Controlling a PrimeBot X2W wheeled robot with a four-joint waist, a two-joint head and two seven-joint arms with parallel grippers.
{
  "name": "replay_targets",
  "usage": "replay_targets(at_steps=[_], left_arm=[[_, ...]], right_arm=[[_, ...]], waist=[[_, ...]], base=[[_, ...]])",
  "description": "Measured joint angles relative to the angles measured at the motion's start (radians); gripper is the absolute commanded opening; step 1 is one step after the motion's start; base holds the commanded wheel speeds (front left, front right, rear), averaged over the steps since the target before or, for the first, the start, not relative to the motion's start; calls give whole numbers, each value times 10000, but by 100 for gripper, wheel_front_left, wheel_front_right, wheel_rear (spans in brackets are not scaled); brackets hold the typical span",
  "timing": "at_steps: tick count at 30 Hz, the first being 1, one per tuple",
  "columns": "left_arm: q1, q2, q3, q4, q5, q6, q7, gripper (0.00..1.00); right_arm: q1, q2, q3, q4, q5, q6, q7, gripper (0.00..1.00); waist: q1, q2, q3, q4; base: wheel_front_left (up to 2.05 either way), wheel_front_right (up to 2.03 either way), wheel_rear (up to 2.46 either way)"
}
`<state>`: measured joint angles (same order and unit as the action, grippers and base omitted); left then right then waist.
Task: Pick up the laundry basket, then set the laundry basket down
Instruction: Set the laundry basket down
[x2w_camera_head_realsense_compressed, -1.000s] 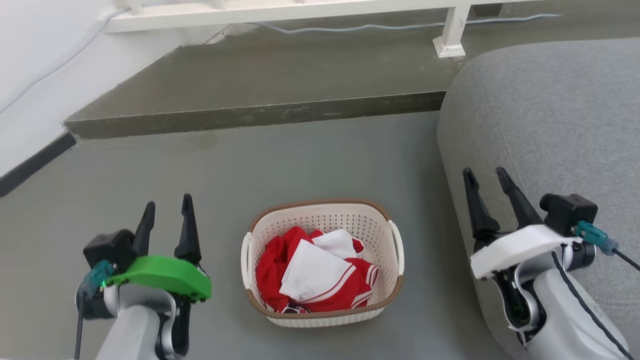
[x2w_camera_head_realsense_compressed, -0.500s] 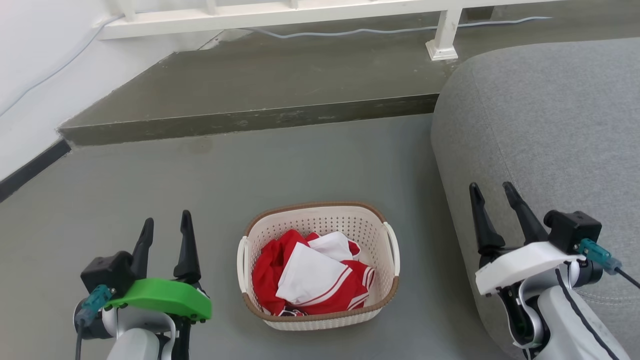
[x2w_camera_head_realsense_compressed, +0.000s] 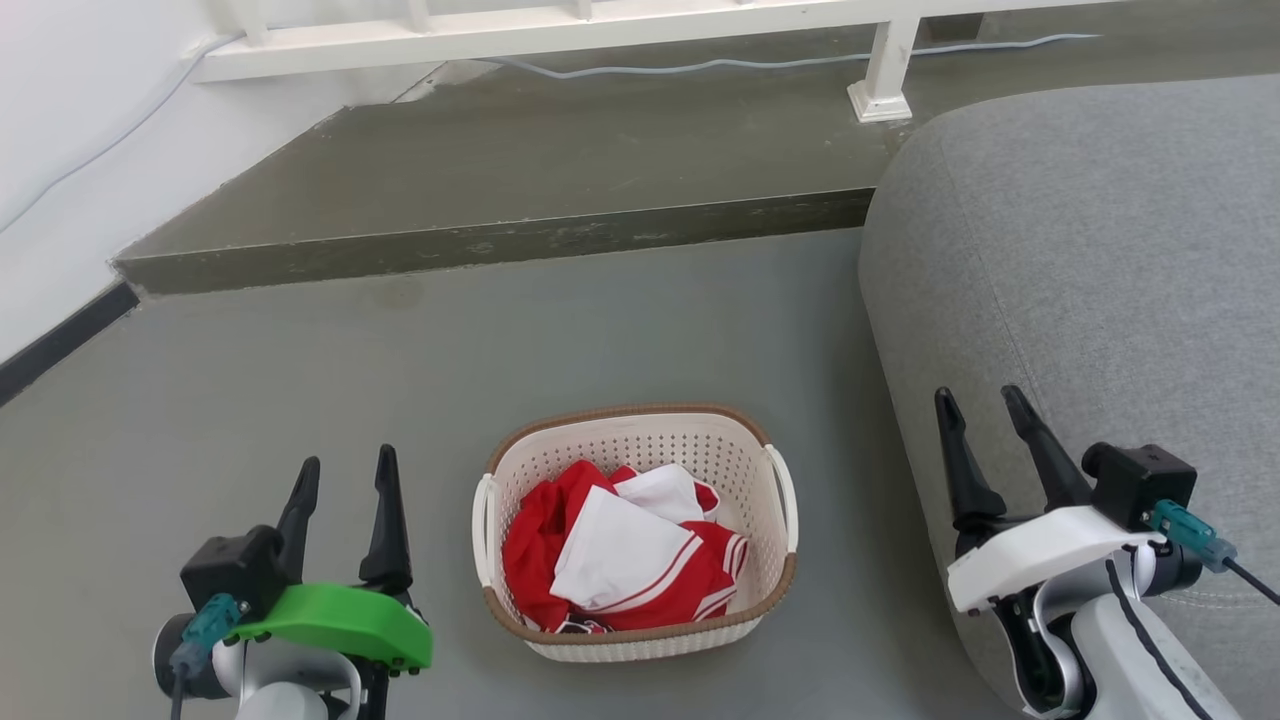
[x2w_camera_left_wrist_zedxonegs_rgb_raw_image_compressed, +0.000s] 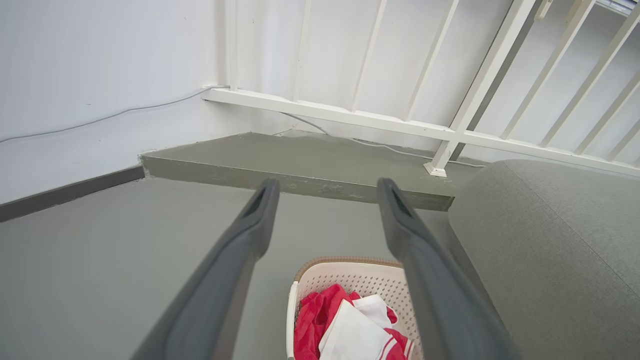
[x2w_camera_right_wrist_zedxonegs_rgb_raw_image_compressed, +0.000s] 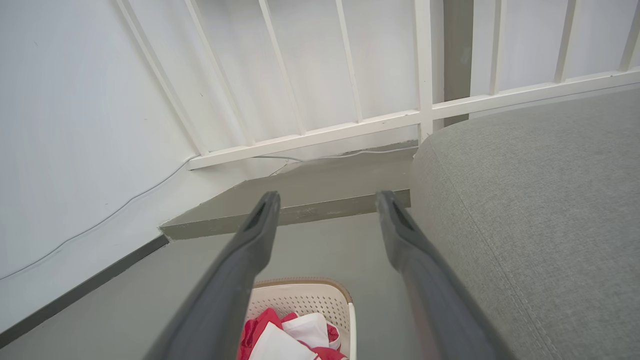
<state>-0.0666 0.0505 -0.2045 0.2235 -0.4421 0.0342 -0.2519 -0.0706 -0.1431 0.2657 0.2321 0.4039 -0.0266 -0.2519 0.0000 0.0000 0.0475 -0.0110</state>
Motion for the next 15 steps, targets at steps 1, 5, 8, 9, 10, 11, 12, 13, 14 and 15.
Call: replay_targets(at_steps=[1,5,8,9,10,11,12,13,14,15], left_arm=[[21,0,2,-12,69,0,0,100],[54,-4,13,-58,169,0,0,100],[57,-8,29,-90,173,-2,0,100],[58,-8,31,-104,182,-2,0,100],[59,-10,33,-113,211,-4,0,100],[61,-10,36,-119,251,-4,0,100],[62,-12,42,-125,276,-25,0,100],[63,-13,46,-134,278,-52,0,100],[63,-15,52,-146,282,-75,0,100],[64,-17,58,-161,313,-75,0,100]], right_arm=[[17,19,-10,0,-8,2,2,100],[44,81,-54,-2,-50,36,0,100],[79,102,-58,-21,-144,81,2,100],[98,107,-59,-25,-194,86,0,100],[118,113,-59,-31,-244,88,2,100],[137,119,-61,-38,-268,88,2,100],[149,128,-67,-44,-268,90,2,100],[157,140,-73,-50,-274,107,2,100],[166,150,-82,-56,-280,119,2,100],[169,161,-96,-61,-282,121,2,100]], waist=[[0,0,1,5],[0,0,0,24],[0,0,7,35],[0,0,10,38],[0,0,15,41],[0,0,20,44],[0,0,26,47],[0,0,32,49],[0,0,37,51],[0,0,42,52]], base=[[0,0,0],[0,0,0],[0,0,0],[0,0,0],[0,0,0],[0,0,0],[0,0,0],[0,0,0],[0,0,0],[0,0,0]])
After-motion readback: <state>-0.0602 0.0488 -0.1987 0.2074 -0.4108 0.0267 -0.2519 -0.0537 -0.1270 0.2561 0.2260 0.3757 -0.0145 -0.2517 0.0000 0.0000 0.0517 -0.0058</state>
